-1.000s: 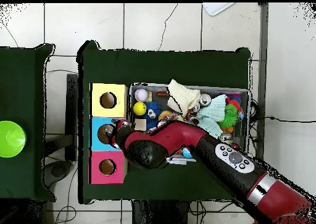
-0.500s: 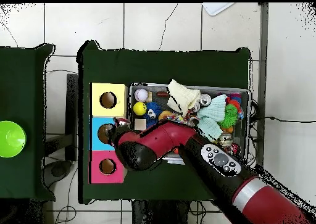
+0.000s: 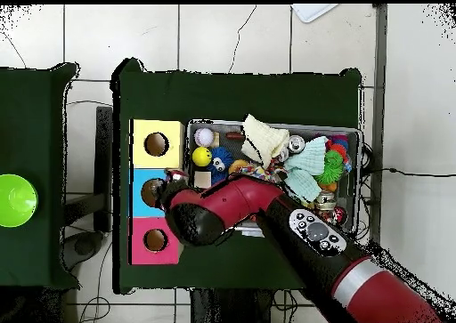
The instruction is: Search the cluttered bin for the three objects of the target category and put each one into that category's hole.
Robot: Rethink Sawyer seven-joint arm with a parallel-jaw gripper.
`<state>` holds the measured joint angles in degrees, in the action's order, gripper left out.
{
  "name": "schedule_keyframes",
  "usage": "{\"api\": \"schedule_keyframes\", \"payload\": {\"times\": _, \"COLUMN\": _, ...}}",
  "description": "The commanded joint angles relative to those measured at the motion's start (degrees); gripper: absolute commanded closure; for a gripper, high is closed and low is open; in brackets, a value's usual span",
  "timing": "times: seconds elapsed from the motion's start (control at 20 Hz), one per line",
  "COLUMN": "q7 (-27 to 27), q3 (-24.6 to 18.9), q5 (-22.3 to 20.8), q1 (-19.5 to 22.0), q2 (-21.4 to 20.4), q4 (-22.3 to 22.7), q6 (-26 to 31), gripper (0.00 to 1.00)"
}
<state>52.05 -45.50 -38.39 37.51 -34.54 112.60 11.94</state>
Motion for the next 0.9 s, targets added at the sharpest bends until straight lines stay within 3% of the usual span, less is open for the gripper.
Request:
{"api": "schedule_keyframes", "payload": {"times": 0.05, "q7": 4.4, "q3": 5.4, "q5": 0.2, "q1": 7.0, "q2": 2.4, "q4": -11.7, "q6": 3.9, "gripper": 0.0}}
{"api": "schedule_keyframes", "payload": {"times": 0.2, "q7": 2.8, "q3": 3.6, "q5": 1.4, "q1": 8.6, "q2": 2.6, "q4": -11.2, "q6": 5.5, "gripper": 0.0}}
{"api": "schedule_keyframes", "payload": {"times": 0.55, "q7": 1.9, "q3": -2.0, "q5": 9.3, "q1": 13.2, "q2": 4.0, "q4": -9.3, "q6": 12.6, "gripper": 0.0}}
{"api": "schedule_keyframes", "payload": {"times": 0.9, "q7": 0.2, "q3": -0.7, "q5": 7.5, "q1": 12.1, "q2": 2.4, "q4": -10.9, "q6": 13.5, "gripper": 0.0}}
